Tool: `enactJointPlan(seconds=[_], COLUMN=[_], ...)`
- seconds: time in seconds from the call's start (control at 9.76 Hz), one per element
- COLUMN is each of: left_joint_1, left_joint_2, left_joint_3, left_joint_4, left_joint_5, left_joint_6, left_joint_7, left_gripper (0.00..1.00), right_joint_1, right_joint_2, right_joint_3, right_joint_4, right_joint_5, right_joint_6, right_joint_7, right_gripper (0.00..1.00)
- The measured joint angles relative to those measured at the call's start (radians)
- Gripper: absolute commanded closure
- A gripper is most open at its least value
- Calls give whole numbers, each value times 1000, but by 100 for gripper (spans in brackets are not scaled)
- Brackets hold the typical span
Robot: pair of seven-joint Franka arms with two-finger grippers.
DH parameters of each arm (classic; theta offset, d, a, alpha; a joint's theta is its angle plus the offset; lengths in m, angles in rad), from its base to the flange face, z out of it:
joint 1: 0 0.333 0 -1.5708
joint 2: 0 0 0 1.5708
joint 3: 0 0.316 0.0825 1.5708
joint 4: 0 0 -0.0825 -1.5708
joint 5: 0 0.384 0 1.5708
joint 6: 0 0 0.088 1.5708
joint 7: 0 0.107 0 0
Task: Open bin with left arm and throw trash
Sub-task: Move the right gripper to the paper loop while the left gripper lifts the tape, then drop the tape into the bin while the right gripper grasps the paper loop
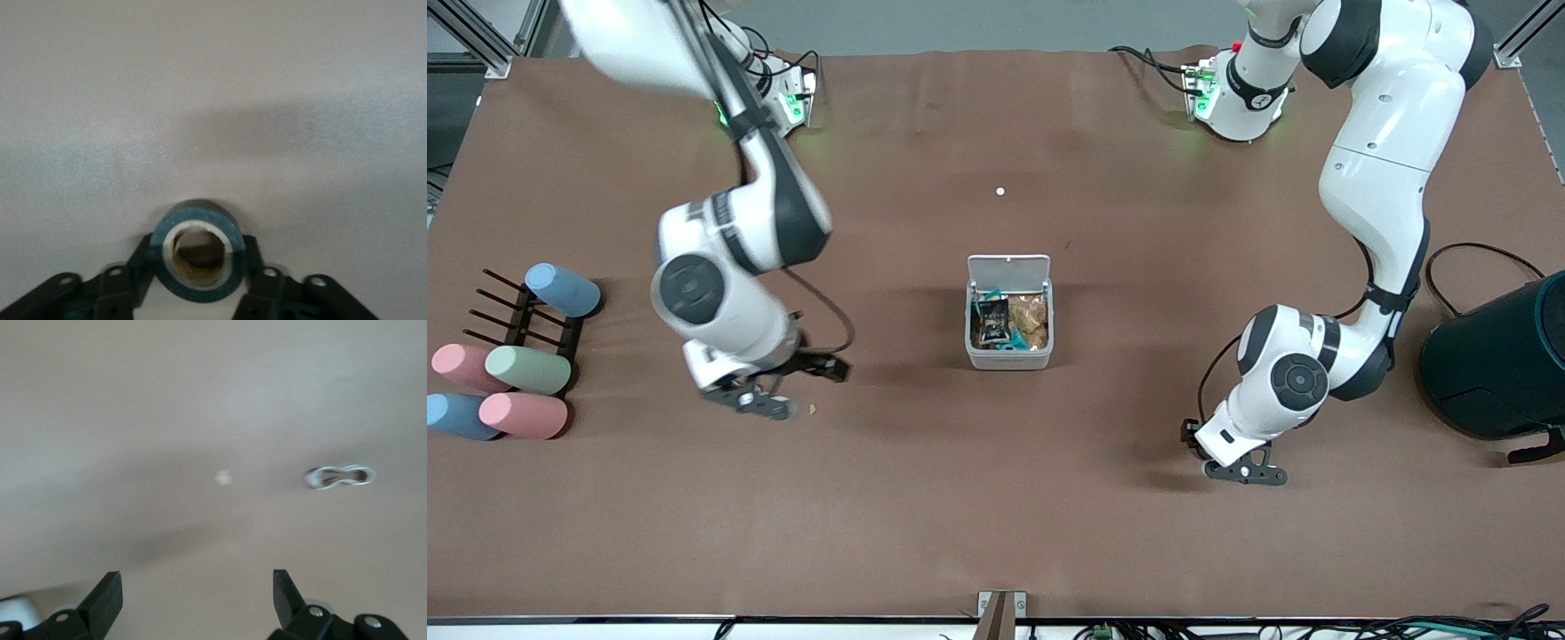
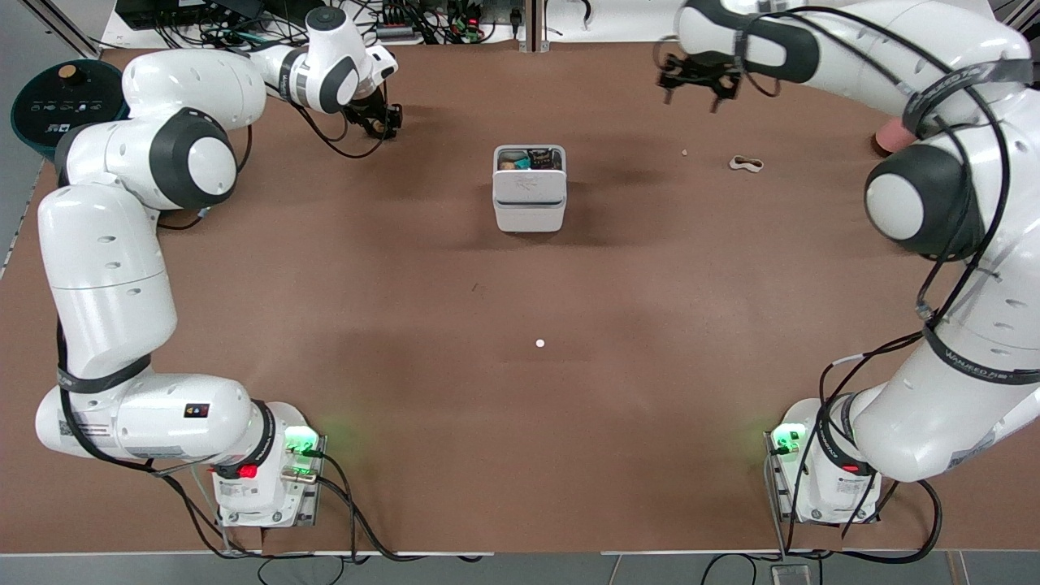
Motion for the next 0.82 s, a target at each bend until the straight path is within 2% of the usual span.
enactJointPlan(seconds=[0.1,0.31,0.41,0.51,0.72,0.82], left_joint_1=[0,-1,-6,-18,-46,-70], left_joint_2=[-5,-48,-90,-140,-211,-222], left_joint_3=[-2,-32,-87,-157,-306,-357], left_joint_4=[3,12,21,25,24,21], left_joint_5=[0,-9,-21,-25,-27,-27], left_joint_6=[2,-39,-112,-193,-301,-320], left_joint_7=[0,-19,-89,-206,-461,-570], left_gripper=[100,100,100,100,100,100], right_joint_1=[-47,-78,-84,-97,-150,-169], right_joint_2=[0,3,4,3,2,2], right_joint_3=[1,3,3,2,2,2], right_joint_4=[-58,-243,-322,-356,-361,-362], right_joint_5=[0,0,-1,-1,6,45], right_joint_6=[49,319,408,435,437,438], right_joint_7=[-23,-63,-66,-66,-65,-30], right_gripper=[0,0,0,0,0,0])
